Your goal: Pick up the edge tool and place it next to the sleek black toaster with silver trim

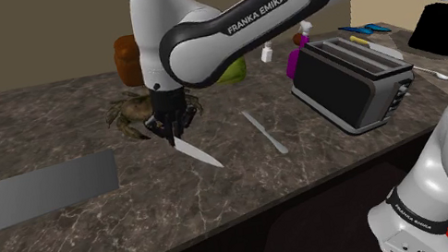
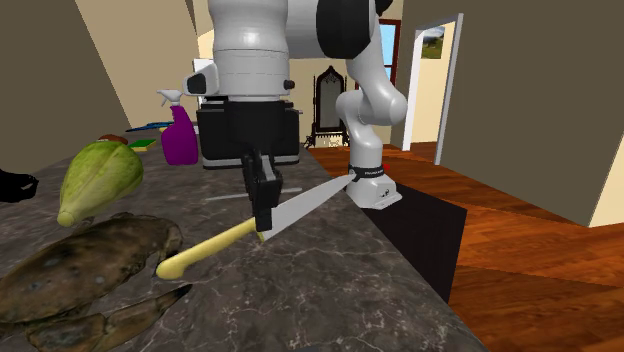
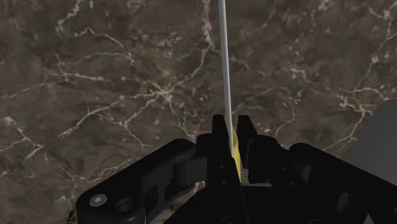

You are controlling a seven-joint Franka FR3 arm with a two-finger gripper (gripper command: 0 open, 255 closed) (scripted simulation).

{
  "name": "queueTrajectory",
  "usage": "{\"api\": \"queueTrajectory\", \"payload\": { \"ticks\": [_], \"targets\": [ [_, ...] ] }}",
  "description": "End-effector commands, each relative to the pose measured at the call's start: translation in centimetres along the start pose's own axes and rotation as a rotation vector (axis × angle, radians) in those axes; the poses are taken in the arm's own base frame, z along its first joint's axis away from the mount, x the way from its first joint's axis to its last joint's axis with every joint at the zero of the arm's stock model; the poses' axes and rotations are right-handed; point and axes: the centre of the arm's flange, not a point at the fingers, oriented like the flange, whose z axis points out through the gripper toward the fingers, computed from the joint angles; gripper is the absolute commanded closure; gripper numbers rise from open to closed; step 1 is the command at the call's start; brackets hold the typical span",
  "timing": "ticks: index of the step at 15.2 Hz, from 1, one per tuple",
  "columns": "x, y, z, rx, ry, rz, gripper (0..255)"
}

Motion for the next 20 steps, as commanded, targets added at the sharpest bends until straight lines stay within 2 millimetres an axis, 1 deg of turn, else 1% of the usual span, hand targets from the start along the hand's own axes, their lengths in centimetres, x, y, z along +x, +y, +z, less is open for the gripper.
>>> {"api": "queueTrajectory", "payload": {
  "ticks": [1, 20],
  "targets": [
    [0.0, 0.0, -1.0, 0.000, 0.000, 0.000, 255],
    [0.1, -0.2, -11.1, 0.000, 0.000, 0.000, 255]
  ]
}}
